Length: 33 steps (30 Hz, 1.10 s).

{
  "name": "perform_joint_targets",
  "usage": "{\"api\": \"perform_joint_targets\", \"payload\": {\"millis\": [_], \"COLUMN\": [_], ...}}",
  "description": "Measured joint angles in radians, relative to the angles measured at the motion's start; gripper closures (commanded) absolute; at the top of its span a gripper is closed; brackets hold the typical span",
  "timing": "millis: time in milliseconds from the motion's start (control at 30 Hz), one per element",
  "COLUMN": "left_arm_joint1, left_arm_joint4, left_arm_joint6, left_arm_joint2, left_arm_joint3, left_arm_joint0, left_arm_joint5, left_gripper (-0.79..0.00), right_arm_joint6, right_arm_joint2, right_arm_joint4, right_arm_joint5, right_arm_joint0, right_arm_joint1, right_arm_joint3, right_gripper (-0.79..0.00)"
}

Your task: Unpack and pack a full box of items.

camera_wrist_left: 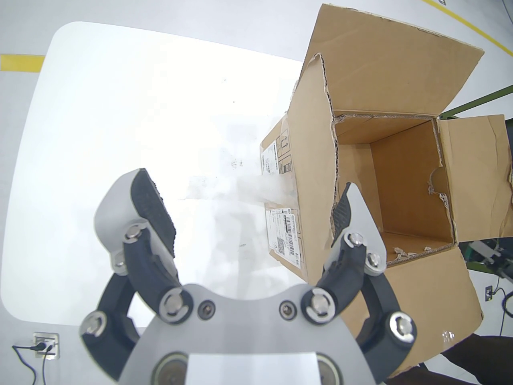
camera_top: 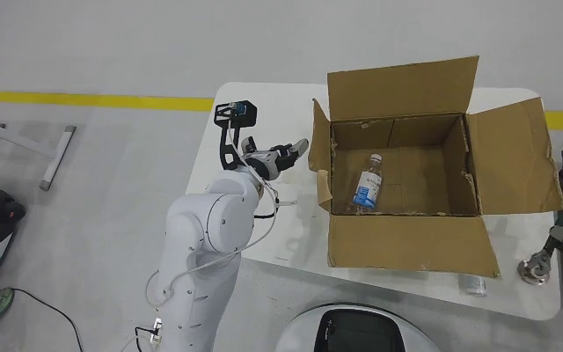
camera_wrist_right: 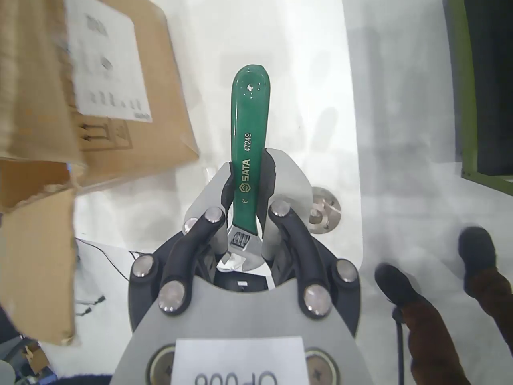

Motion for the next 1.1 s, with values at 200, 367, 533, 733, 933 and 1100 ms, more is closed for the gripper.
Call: {"api": "perform_joint_targets", "payload": {"millis": [200, 367, 533, 733, 933, 1100], "left_arm_joint1": [0.0, 0.0, 0.0, 0.0, 0.0, 0.0], "left_arm_joint4": [0.0, 0.0, 0.0, 0.0, 0.0, 0.0], "left_arm_joint6": [0.0, 0.0, 0.0, 0.0, 0.0, 0.0], "left_arm_joint2": [0.0, 0.0, 0.0, 0.0, 0.0, 0.0], "left_arm_joint3": [0.0, 0.0, 0.0, 0.0, 0.0, 0.0], "left_arm_joint0": [0.0, 0.0, 0.0, 0.0, 0.0, 0.0], "left_arm_joint5": [0.0, 0.0, 0.0, 0.0, 0.0, 0.0], "left_gripper": [-0.785, -0.785, -0.785, -0.785, -0.785, -0.785], "right_arm_joint6": [-0.059, -0.057, -0.033, 0.039, 0.084, 0.091], "right_arm_joint2": [0.2, 0.291, 0.309, 0.246, 0.071, -0.125], "right_arm_joint4": [0.292, 0.463, 0.578, 0.604, 0.502, 0.352], "right_arm_joint5": [-0.077, -0.14, -0.181, -0.242, -0.194, -0.108], "right_arm_joint0": [-0.036, -0.059, -0.055, 0.02, 0.165, 0.307], "right_arm_joint1": [-0.02, -0.03, -0.028, 0.009, 0.065, 0.105], "right_arm_joint3": [-0.013, -0.041, -0.08, -0.079, -0.079, -0.079], "right_gripper": [0.0, 0.0, 0.0, 0.0, 0.0, 0.0]}}
